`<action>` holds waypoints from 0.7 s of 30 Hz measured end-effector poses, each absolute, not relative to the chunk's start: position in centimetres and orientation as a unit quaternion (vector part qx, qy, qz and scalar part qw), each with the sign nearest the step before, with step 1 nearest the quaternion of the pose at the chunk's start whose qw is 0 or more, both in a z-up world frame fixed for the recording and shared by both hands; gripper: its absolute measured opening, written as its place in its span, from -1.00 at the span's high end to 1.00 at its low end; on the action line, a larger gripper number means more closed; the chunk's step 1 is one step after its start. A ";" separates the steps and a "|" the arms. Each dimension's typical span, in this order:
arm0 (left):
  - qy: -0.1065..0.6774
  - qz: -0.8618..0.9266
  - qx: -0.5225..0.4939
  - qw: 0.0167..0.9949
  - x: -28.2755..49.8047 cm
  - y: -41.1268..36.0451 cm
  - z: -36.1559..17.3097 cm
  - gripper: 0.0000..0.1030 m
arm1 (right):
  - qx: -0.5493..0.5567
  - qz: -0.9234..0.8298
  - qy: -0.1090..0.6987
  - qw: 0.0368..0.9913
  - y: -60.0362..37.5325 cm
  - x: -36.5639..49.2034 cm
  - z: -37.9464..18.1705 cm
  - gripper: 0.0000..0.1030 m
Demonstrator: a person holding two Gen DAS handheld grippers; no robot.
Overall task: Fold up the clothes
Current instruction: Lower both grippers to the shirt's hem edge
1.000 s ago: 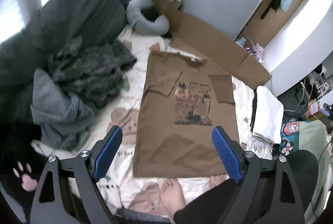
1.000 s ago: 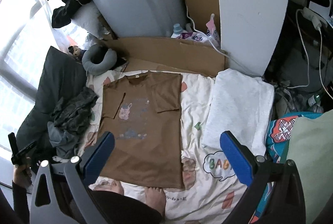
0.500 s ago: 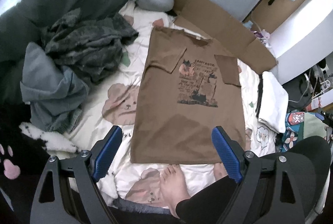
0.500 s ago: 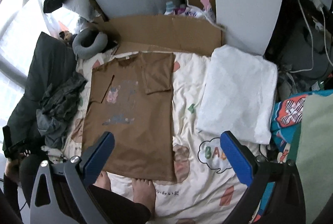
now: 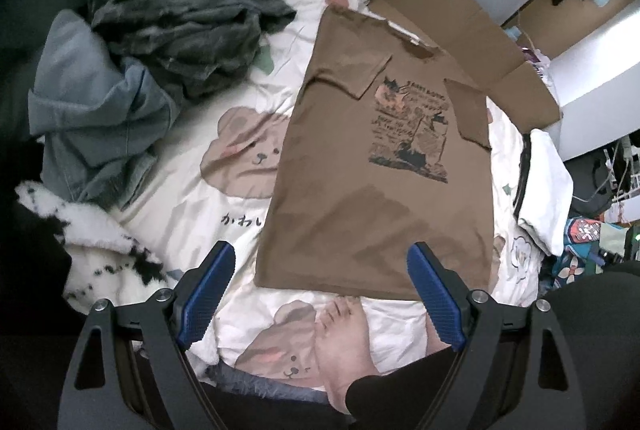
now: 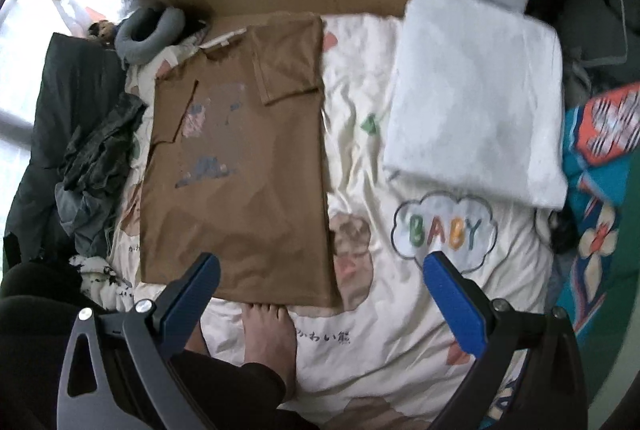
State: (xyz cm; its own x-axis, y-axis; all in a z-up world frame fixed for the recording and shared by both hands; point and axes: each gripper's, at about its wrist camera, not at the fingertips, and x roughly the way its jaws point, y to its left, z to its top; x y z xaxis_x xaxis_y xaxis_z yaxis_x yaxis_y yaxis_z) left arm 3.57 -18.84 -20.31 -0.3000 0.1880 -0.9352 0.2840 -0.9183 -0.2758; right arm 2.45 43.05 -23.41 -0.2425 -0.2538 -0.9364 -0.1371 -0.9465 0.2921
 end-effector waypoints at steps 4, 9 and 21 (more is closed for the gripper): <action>0.196 -0.780 0.593 0.038 3.6 -18.9 -21.8 -0.71 | 0.626 -0.762 -0.165 0.034 43.4 3.3 -26.6 -0.96; 0.193 -0.770 0.606 0.047 3.6 -19.1 -23.7 -0.71 | 0.636 -0.748 -0.183 0.053 42.9 4.5 -30.4 -0.88; 0.183 -0.770 0.609 0.050 3.6 -19.7 -27.8 -0.68 | 0.677 -0.709 -0.170 0.095 39.3 6.1 -40.1 -0.06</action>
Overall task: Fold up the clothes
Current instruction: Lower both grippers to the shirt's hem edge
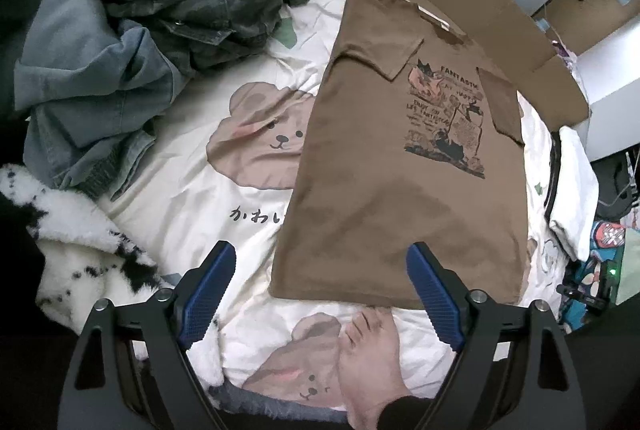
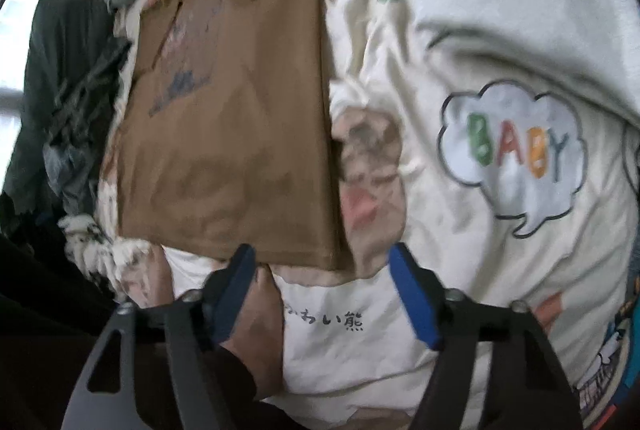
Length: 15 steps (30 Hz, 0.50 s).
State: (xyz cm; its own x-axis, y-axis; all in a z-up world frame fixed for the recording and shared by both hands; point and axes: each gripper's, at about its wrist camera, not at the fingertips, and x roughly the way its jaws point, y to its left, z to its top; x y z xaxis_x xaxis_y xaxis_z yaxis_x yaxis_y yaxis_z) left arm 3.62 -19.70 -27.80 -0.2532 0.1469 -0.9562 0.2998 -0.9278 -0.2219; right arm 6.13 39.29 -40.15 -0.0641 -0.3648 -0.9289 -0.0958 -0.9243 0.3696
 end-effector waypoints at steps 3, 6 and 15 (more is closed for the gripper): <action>0.181 -0.770 0.611 0.042 4.0 -19.7 -29.4 -0.37 | 0.688 -0.700 -0.162 0.103 38.3 6.6 -42.5 0.31; 0.183 -0.762 0.619 0.042 4.9 -19.6 -31.5 -0.29 | 0.695 -0.693 -0.156 0.110 37.7 6.9 -44.5 0.44; 0.180 -0.737 0.650 0.048 6.7 -19.8 -36.5 -0.17 | 0.707 -0.680 -0.159 0.114 37.5 7.1 -47.8 0.57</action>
